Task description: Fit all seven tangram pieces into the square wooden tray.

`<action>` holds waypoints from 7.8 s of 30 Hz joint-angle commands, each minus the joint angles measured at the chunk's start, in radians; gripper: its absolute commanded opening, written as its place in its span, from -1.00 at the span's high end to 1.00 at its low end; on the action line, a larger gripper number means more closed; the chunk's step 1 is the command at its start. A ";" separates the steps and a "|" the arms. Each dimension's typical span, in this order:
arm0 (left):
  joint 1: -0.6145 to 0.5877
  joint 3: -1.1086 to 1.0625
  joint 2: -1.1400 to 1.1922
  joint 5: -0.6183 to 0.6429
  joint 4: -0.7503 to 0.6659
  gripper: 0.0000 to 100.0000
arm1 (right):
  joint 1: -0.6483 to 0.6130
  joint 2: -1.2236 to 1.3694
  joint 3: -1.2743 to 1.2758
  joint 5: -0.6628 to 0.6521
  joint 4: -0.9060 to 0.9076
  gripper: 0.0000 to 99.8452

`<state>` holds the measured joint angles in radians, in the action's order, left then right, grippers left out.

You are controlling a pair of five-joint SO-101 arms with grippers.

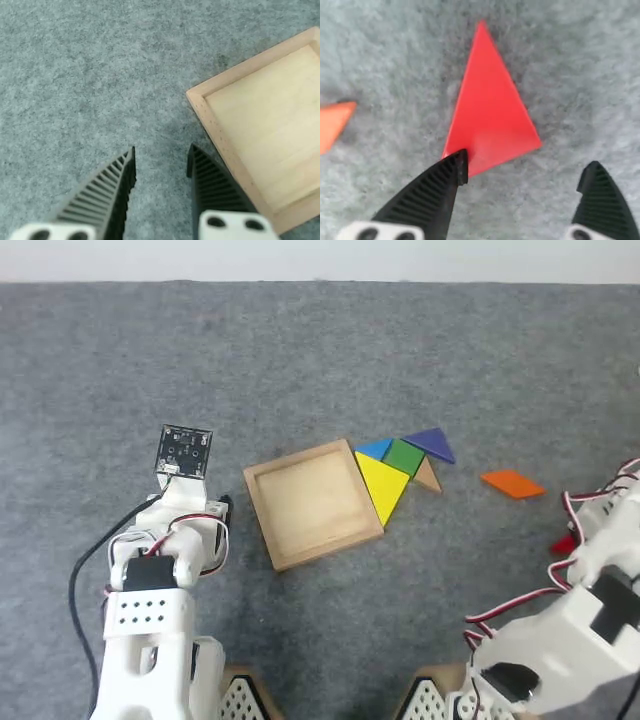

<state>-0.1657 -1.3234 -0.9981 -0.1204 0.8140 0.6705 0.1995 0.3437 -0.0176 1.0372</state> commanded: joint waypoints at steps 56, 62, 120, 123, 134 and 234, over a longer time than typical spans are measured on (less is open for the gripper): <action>0.003 0.007 0.008 -0.009 -0.025 0.66 | -0.031 0.170 -0.427 -0.242 0.157 0.70; 0.005 0.007 0.008 -0.009 -0.025 0.66 | -0.007 0.177 -0.534 -0.350 0.219 0.57; 0.005 0.007 0.009 -0.009 -0.026 0.66 | -0.005 0.314 -0.539 -0.199 0.085 0.78; 0.005 0.007 0.009 -0.009 -0.026 0.66 | 0.008 0.245 -0.534 -0.199 0.099 0.78; 0.005 0.007 0.009 -0.009 -0.026 0.66 | 0.035 0.091 -0.534 -0.181 0.125 0.78; 0.005 -0.018 0.009 -0.009 -0.075 0.66 | -0.082 0.352 -0.709 0.282 0.297 0.19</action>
<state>-0.1657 -1.3510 -0.9935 -0.1204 0.7572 0.6153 0.5616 -0.3621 0.2279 1.3886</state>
